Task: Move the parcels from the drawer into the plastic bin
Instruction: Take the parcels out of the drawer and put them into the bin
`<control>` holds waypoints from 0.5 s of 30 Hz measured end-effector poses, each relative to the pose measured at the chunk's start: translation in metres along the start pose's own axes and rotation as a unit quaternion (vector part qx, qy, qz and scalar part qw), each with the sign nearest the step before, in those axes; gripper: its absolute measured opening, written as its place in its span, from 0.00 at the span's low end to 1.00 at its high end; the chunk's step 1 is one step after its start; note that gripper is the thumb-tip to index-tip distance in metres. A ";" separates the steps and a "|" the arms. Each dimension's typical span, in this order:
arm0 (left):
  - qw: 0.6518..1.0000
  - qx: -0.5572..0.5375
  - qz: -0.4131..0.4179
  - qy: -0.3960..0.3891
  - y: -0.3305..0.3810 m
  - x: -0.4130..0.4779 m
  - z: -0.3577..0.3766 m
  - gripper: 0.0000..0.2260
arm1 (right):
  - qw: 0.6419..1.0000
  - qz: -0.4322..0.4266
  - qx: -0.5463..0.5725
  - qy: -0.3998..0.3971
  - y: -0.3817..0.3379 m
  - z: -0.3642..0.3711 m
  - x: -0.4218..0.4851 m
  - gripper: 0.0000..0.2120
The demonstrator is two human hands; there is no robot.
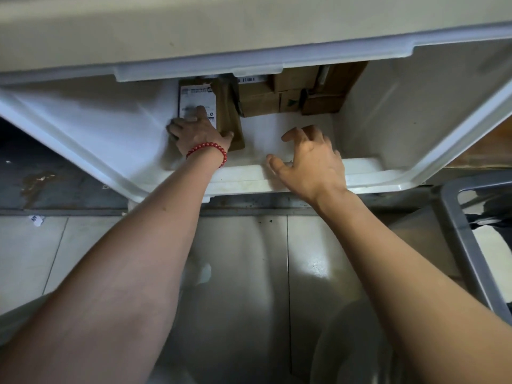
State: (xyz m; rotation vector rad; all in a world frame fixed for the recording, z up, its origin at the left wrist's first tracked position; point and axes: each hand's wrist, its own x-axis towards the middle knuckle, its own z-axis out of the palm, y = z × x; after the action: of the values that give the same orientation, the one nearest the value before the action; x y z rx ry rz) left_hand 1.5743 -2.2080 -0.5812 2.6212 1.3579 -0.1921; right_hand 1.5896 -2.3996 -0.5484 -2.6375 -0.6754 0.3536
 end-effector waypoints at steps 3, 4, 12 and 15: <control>0.997 -0.065 -0.031 -0.005 -0.001 0.000 0.002 0.37 | 1.000 -0.002 0.006 0.002 0.001 0.000 0.001 0.24; 0.994 -0.100 -0.044 -0.012 -0.002 0.000 0.004 0.38 | 1.000 -0.002 0.009 0.003 0.000 0.000 0.000 0.24; 0.977 -0.207 -0.049 -0.005 -0.012 -0.009 0.002 0.52 | 0.999 0.009 0.029 0.009 -0.003 -0.003 -0.002 0.26; 0.977 -0.208 -0.053 0.002 -0.023 -0.024 -0.012 0.55 | 1.000 0.010 0.027 0.006 -0.002 -0.007 -0.008 0.27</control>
State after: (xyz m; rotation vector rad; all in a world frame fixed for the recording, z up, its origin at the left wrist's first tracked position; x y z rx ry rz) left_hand 1.5424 -2.2114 -0.5675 2.2077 1.3673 0.0779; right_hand 1.5847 -2.4045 -0.5403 -2.5949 -0.6263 0.3566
